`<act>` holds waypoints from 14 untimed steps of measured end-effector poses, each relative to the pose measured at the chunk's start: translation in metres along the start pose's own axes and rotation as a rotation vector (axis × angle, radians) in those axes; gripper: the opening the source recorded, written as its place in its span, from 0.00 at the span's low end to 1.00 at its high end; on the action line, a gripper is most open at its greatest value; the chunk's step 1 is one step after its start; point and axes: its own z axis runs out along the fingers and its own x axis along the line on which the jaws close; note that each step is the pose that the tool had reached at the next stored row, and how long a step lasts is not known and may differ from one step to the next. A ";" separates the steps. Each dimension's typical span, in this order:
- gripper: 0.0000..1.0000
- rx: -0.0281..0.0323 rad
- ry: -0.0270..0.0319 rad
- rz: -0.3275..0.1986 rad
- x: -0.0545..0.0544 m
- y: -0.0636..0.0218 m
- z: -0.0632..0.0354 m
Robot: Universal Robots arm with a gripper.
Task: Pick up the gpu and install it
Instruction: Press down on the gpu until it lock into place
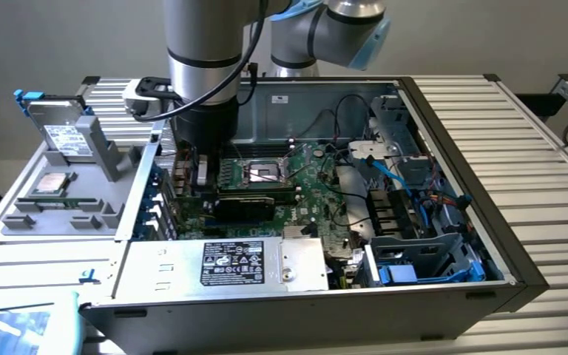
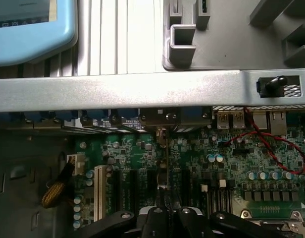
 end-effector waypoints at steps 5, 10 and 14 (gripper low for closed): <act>0.14 -0.0001 0.0002 0.000 0.000 -0.0001 0.0013; 0.14 0.0002 -0.0003 0.000 0.000 -0.0002 0.0017; 0.14 0.0002 -0.0003 0.000 0.000 -0.0002 0.0016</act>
